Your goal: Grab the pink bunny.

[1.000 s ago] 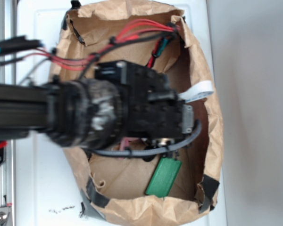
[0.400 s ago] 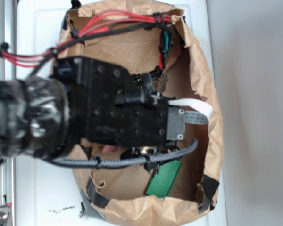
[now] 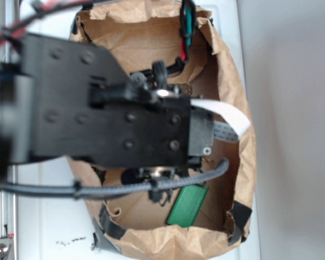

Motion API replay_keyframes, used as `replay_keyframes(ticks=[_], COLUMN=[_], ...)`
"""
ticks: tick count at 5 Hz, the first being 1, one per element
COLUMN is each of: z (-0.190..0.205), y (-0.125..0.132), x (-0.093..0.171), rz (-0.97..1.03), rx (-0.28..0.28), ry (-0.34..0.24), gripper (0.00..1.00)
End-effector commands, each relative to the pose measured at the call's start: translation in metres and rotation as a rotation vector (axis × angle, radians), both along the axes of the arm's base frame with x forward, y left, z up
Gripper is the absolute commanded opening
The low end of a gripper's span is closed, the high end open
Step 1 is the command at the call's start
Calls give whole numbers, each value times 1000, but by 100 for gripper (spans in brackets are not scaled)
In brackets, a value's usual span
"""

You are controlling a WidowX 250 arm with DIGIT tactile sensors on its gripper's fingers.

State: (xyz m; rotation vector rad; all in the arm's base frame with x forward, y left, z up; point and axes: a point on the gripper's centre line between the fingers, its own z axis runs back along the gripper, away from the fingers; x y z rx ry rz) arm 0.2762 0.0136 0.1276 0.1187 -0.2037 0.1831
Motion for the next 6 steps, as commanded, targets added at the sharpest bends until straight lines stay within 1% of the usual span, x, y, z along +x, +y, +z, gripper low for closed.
replay_keyframes(ticks=[1,2,3,4,5,6], z=[62,79,86,85,80,75], y=[29,37,38,41,38,33], x=[-10,-15,-16,-11,-12,-12], rz=[34,-8,-57,-57,-71,-84], rx=[83,31,-31,-53,-69,-42], ry=[-87,-80,-70,-46,-74,-96], gripper=[0,0,0,0,0,0])
